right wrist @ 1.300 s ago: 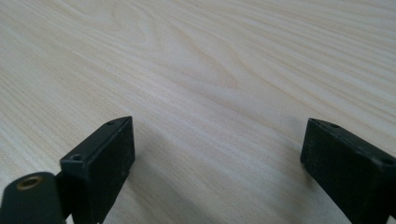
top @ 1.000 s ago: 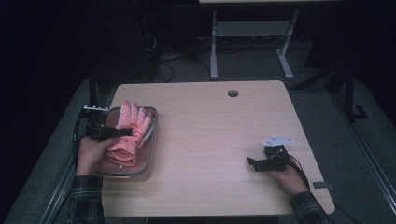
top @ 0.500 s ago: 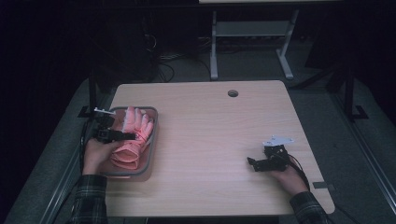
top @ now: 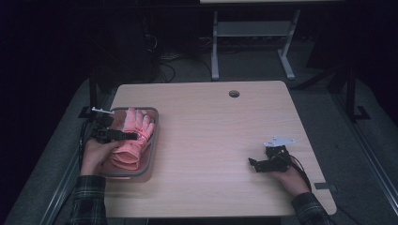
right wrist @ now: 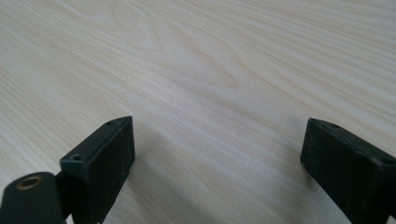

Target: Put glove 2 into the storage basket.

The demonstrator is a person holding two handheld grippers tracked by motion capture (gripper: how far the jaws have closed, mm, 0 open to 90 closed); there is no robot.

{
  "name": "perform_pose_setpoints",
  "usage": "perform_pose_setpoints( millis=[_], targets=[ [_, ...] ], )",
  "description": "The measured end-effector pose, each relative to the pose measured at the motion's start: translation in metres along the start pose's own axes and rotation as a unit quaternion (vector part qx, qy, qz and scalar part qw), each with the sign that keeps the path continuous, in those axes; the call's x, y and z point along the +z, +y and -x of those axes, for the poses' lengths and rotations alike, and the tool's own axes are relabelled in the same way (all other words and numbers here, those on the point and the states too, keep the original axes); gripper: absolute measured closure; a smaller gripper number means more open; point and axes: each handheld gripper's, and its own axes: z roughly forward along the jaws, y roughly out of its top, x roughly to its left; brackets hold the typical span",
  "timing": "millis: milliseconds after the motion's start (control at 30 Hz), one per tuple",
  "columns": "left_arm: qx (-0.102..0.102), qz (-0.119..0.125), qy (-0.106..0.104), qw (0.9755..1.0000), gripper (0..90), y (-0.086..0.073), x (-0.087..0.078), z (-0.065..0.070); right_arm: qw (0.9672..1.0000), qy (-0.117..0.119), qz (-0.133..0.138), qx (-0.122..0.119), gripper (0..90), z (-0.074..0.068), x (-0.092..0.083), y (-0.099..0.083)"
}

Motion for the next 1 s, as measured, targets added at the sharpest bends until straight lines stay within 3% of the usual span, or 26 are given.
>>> perform_pose_setpoints(
  millis=[133, 267, 733, 1000],
  targets=[
    [0.002, 0.017, -0.001, 0.9998, 22.6, 0.001, -0.011, 0.001, 1.0, 0.0, 0.0, 0.0, 9.6, 0.0, 0.0, 0.0],
    [0.008, 0.024, 0.0, 0.9997, 18.2, 0.002, -0.017, 0.002, 1.0, 0.0, 0.0, 0.0, 9.6, 0.0, 0.0, 0.0],
    [0.028, 0.059, -0.001, 0.9979, 17.3, 0.006, -0.046, 0.012, 1.0, 0.0, 0.0, 0.0, 9.6, 0.0, 0.0, 0.0],
    [0.062, 0.071, -0.015, 0.9954, 17.4, 0.013, -0.052, 0.036, 1.0, 0.0, 0.0, 0.0, 9.6, 0.0, 0.0, 0.0]
  ],
)
